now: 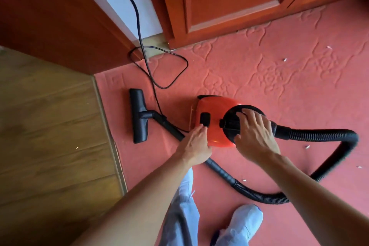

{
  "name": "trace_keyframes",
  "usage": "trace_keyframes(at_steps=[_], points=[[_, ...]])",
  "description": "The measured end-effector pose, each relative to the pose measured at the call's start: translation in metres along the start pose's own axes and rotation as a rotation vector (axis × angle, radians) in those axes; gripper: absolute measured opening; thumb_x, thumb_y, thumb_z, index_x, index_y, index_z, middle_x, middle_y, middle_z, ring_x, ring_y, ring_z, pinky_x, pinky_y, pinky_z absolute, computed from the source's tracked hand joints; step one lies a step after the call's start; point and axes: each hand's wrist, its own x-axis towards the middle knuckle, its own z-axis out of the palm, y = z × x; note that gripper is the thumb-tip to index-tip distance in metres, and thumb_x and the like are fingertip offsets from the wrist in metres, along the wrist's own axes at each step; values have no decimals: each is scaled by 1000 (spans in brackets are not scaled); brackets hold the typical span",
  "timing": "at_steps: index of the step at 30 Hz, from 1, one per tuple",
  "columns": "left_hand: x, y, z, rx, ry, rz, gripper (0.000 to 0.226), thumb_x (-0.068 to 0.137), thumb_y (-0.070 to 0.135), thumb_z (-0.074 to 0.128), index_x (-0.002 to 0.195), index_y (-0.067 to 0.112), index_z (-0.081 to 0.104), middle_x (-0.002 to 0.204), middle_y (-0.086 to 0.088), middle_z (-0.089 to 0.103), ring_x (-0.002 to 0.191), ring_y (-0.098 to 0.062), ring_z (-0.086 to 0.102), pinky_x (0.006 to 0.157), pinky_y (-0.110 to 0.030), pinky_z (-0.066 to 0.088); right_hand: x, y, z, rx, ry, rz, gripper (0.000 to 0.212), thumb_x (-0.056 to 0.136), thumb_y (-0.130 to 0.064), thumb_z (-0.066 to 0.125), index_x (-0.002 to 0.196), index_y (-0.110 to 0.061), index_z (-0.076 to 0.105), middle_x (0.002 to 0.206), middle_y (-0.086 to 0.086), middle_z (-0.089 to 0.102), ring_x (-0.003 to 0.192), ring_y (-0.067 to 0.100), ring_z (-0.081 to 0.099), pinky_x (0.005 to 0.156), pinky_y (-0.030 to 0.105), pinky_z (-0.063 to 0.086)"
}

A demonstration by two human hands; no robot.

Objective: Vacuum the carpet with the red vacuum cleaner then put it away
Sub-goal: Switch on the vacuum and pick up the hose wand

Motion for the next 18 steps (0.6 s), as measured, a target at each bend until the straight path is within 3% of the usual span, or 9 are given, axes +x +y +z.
trace_keyframes(at_steps=[3, 6, 9, 14, 18], points=[[32, -7, 10, -28, -15, 21, 62, 89, 10, 56, 147, -2, 37, 164, -20, 18, 150, -28, 24, 121, -29, 19, 10, 6, 32, -120, -75, -29, 61, 77, -21, 64, 135, -8, 49, 120, 10, 53, 118, 30, 47, 110, 46, 22], [55, -9, 24, -70, -2, 12, 54, 87, 11, 61, 137, -3, 47, 165, -22, 11, 152, -29, 18, 122, -32, 20, 11, 8, 55, -200, 25, -40, 62, 64, -16, 69, 122, -1, 54, 102, 15, 51, 95, 35, 49, 96, 52, 30], [63, -11, 39, -47, 54, 26, 43, 83, 9, 63, 122, -6, 53, 164, -26, 6, 154, -31, 12, 123, -37, 18, 16, 4, 61, -234, 101, -25, 61, 64, -17, 66, 121, 0, 53, 100, 16, 49, 93, 36, 47, 94, 53, 30], [65, -14, 37, 13, 60, -23, 12, 85, 12, 56, 93, 5, 61, 167, -11, 12, 143, -38, 34, 121, -37, 20, 13, 2, 61, -239, 64, -14, 63, 65, -22, 65, 123, -1, 51, 103, 15, 48, 95, 35, 46, 95, 52, 31], [73, -13, 35, 144, 87, -23, 30, 87, 14, 53, 108, -2, 67, 163, -13, 27, 128, -38, 49, 111, -37, 34, 13, 0, 63, -206, 83, 3, 60, 66, -24, 62, 121, -2, 52, 103, 14, 48, 96, 36, 47, 97, 53, 32]])
